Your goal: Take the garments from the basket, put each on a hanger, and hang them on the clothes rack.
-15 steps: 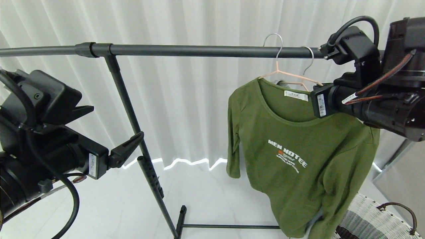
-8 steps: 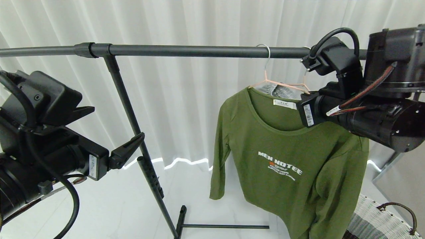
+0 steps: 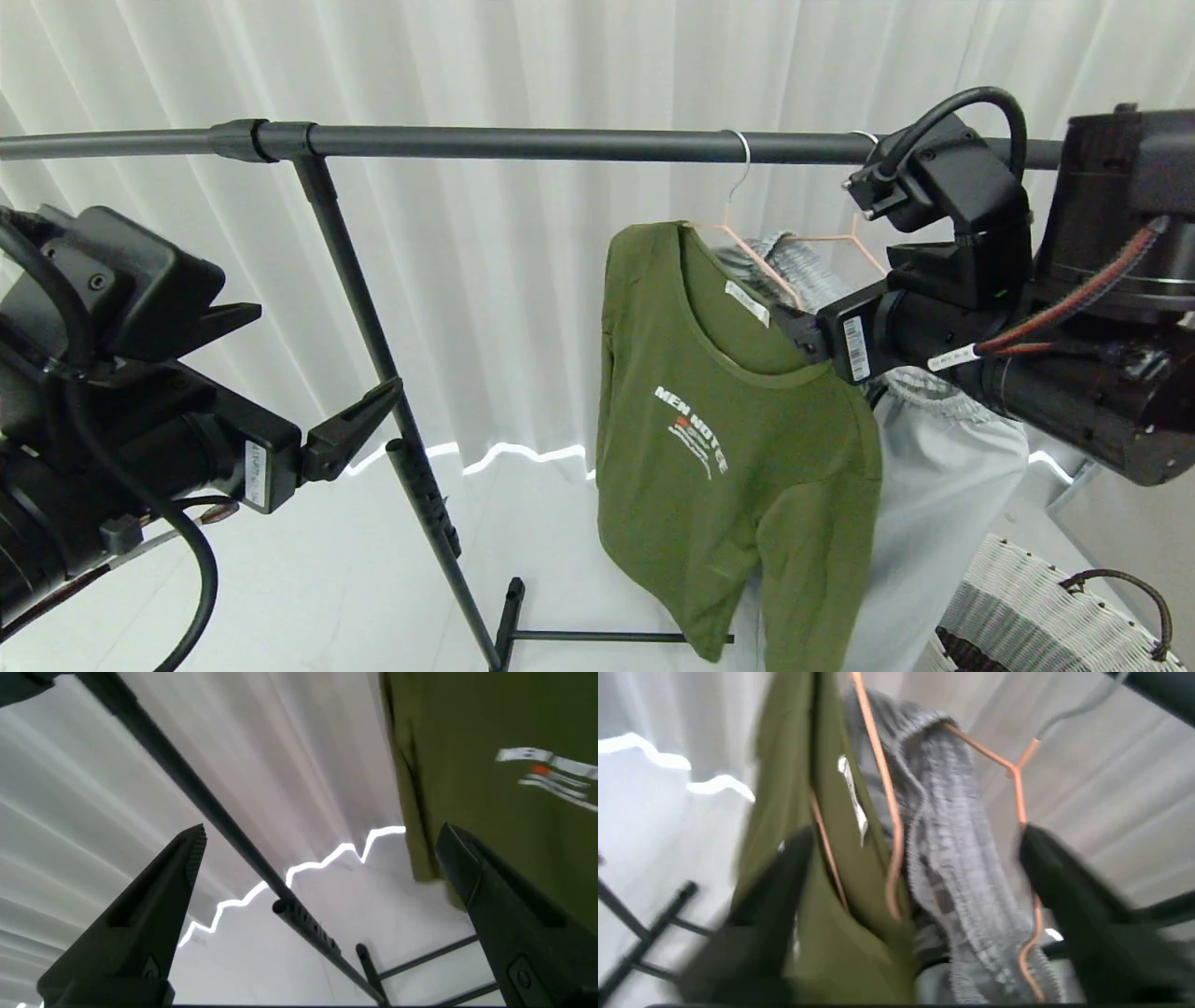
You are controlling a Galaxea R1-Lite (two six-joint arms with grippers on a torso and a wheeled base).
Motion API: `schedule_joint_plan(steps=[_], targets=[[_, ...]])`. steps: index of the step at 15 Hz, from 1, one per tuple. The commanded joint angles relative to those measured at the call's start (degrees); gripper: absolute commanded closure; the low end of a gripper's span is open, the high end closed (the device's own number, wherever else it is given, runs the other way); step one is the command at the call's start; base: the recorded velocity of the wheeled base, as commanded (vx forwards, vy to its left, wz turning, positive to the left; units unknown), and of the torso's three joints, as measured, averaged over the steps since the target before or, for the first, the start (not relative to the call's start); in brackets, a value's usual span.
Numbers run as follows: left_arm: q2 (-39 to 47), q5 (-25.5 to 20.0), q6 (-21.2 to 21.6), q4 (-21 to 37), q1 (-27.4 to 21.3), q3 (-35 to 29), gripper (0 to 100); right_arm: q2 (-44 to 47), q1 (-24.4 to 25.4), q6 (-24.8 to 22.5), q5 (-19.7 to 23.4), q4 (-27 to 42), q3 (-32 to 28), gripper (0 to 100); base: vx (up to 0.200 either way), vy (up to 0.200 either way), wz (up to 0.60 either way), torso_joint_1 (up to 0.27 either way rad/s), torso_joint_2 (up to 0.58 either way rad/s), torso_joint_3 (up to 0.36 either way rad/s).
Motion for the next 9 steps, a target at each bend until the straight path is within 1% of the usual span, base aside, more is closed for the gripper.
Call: schedule_joint_plan(steps=[1, 3, 4, 6, 7, 9], targets=[[-0.91, 0.03, 0.09, -0.01, 0.02, 0.48, 0, -4.04, 1.96, 0.03, 0.94, -3.9, 5.35, 0, 0.0, 0.0, 0.0, 0.0, 0.0, 0.0], [-1.18, 0.03, 0.09, -0.01, 0.02, 1.01, 0, -6.68, 3.02, 0.03, 1.38, -6.45, 8.16, 0, 0.0, 0.0, 0.0, 0.0, 0.0, 0.0], [-1.79, 0.12, 0.09, -0.01, 0.2, 1.71, 0, -10.02, 3.28, 0.03, 1.38, -7.68, 10.36, 0, 0.0, 0.0, 0.0, 0.0, 0.0, 0.0], [-3.37, 1.35, 0.0, -0.01, 0.81, 3.82, 0, -15.29, 2.93, -0.06, 1.3, -7.51, 13.17, 0, 0.0, 0.0, 0.0, 0.0, 0.0, 0.0], [-4.25, 1.7, 0.0, -0.01, 1.61, 5.14, 0, -17.49, 2.31, -0.06, 1.21, -7.42, 14.67, 0, 0.0, 0.0, 0.0, 0.0, 0.0, 0.0], [-6.54, 1.79, 0.0, 0.07, 3.36, 7.42, 0, -21.71, -1.12, -0.41, 1.03, -6.72, 18.09, 0, 0.0, 0.0, 0.0, 0.0, 0.0, 0.0]])
